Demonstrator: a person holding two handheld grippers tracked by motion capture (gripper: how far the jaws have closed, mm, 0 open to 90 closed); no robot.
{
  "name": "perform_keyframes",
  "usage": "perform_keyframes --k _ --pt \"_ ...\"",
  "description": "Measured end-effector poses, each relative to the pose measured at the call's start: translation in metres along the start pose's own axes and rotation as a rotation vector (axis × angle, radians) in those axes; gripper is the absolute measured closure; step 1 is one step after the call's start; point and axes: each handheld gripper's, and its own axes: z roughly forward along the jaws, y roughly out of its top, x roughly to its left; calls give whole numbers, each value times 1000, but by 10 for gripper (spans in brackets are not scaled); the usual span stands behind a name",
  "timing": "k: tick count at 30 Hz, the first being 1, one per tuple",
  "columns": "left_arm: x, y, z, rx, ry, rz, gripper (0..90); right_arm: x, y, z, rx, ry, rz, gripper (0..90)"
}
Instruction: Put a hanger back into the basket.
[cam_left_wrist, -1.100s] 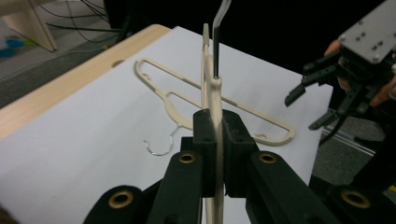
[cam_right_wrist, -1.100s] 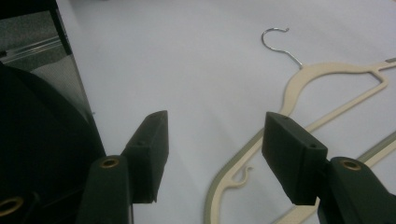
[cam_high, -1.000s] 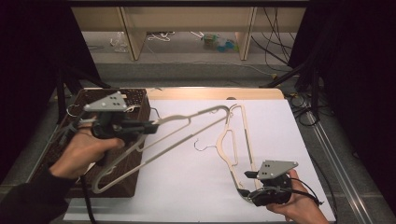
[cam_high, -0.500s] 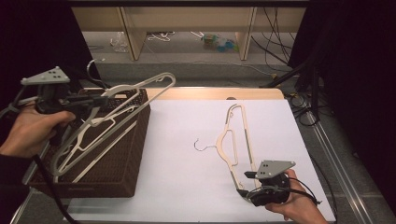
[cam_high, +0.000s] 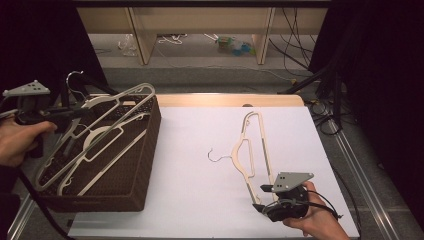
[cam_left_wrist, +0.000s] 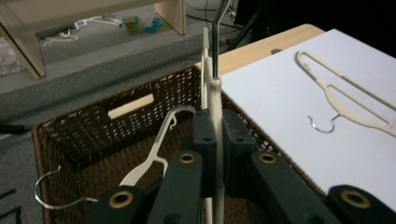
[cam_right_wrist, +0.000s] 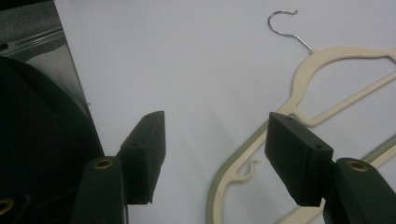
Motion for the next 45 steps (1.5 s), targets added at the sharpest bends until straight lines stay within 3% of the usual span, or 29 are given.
perform_keyframes --k 14,21,28,31,33,34,36,37,39,41,45 --pt "18 -27 27 24 -14 -55 857 -2 0 0 19 7 -1 394" --pt "25 -36 49 92 -2 -38 857 -2 -1 0 22 14 -2 394" --pt "29 -53 62 128 -5 -76 854 -2 -2 2 12 5 -3 394" --pt "36 -60 63 141 12 -98 846 -2 -2 1 26 14 -4 392" --pt "42 -65 62 232 56 -64 834 -2 -3 3 16 6 -1 391" --pt "44 -67 64 235 51 -63 827 -2 -3 3 16 6 -1 390" --pt "48 -73 68 269 89 -55 813 -2 -2 2 27 12 -4 389" --pt "49 -76 70 272 122 -62 803 -2 -2 2 26 11 -2 388" --pt "50 -80 75 278 148 -79 786 -2 -3 2 24 13 -2 387" --pt "51 -84 80 288 186 -74 778 -2 -3 2 28 14 -1 386" --pt "53 -88 87 313 222 -55 757 -2 -4 5 20 6 -2 384"
